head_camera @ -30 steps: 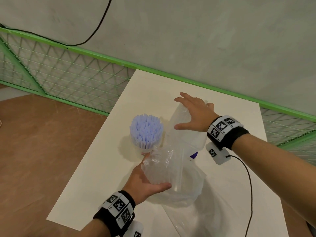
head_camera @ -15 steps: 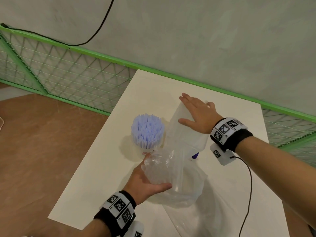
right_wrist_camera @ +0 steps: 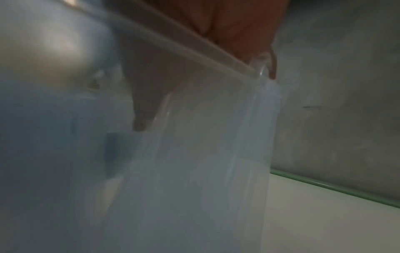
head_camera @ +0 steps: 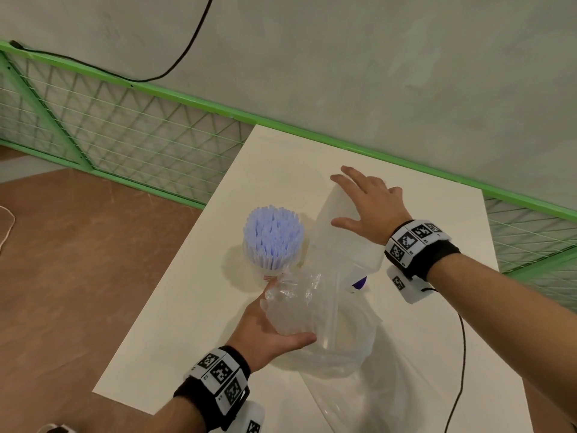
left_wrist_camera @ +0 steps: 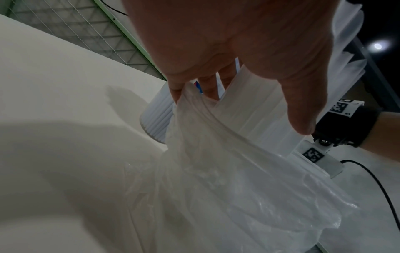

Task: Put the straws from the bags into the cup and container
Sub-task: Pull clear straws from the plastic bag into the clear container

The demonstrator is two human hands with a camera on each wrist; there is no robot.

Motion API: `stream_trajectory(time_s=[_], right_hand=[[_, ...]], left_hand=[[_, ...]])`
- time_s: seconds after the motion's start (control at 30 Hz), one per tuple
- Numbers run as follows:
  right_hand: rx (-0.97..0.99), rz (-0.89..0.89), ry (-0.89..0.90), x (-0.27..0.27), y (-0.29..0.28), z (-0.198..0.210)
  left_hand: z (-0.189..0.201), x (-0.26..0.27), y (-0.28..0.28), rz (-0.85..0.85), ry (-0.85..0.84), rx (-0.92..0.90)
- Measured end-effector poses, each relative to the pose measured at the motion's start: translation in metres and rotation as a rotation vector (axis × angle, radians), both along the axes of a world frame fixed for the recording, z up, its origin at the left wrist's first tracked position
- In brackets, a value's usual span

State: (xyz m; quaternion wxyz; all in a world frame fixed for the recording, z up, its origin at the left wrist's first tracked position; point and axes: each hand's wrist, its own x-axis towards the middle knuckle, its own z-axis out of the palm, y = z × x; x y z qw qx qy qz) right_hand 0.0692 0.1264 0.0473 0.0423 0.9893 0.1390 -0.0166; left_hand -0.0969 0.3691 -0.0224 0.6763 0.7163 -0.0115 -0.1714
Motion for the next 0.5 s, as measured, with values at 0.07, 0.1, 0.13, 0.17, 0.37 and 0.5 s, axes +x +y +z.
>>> stream_trajectory(time_s=[0.07, 0.1, 0.13, 0.17, 0.37, 0.5], right_hand=[[-0.001, 0.021, 0.044, 0.003, -0.001, 0.000], [-0.003, 0.035, 0.053, 0.004, -0.001, 0.001], [0.004, 0.050, 0.055, 0.005, -0.002, 0.003], [0.027, 0.064, 0.057, 0.006, -0.003, 0.006], [0.060, 0.097, 0.084, 0.008, -0.002, 0.012], [0.018, 0.036, 0.046, 0.003, 0.003, 0.001]], left_hand=[[0.000, 0.000, 0.001, -0.004, 0.006, 0.000], [0.001, 0.000, 0.001, -0.005, 0.009, 0.002], [0.001, 0.000, 0.001, -0.006, 0.009, 0.002], [0.002, 0.000, 0.001, -0.007, 0.010, 0.001], [0.001, 0.000, 0.001, -0.006, 0.017, -0.008], [0.000, 0.000, 0.000, -0.001, 0.017, -0.008]])
